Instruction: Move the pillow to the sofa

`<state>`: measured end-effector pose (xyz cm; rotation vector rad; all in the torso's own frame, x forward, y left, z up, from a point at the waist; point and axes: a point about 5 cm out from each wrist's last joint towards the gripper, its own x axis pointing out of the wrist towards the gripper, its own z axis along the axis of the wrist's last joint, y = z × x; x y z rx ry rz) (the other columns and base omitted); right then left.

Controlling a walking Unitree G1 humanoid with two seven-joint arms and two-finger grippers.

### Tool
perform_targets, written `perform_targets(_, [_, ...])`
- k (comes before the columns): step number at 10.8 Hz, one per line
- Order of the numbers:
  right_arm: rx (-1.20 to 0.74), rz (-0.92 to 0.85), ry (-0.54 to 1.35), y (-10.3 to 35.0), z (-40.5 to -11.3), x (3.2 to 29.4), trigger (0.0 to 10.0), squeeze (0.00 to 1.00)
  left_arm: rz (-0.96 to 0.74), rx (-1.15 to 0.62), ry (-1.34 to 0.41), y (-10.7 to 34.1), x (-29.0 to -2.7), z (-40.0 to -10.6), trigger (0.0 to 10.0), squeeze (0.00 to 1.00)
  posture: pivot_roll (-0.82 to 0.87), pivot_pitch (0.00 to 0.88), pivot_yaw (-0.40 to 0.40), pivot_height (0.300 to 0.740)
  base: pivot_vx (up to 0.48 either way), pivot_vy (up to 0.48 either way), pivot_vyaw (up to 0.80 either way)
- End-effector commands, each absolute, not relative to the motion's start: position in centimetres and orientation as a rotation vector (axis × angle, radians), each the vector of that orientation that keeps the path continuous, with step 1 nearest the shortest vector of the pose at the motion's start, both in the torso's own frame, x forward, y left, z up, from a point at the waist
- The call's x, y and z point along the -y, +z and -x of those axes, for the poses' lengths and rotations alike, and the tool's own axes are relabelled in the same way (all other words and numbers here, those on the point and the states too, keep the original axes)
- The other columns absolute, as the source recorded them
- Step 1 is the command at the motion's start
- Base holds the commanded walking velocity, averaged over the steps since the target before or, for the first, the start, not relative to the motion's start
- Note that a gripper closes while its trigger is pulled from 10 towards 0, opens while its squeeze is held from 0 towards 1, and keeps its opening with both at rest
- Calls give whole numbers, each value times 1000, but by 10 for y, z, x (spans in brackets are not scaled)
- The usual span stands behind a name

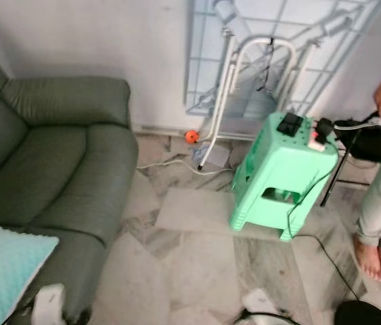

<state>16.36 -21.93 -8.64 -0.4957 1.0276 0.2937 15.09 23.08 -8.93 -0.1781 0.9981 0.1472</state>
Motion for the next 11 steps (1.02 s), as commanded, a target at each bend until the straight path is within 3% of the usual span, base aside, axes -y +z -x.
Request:
perform_targets(1, [-1028,513,277,-84,-165,226,10000,0,178,-988,134,-88,-227,-155,10000,0,-182,54,-36,740,0,-480,0])
perform_targets(5, [-1025,513,283,-85,-167,222,10000,0,176,-985,126,-87,-222,-162,10000,0,-182,53,-36,740,0,-480,0])
perform_targets(10, [-1021,516,289,-84,-170,219,10000,0,180,-969,120,-83,-206,-180,10000,0,-181,44,-32,740,0,0,0])
perform_targets(11, [-1024,516,286,-84,-170,219,10000,0,181,-959,116,-80,-202,-188,10000,0,-179,45,-31,740,0,0,-750])
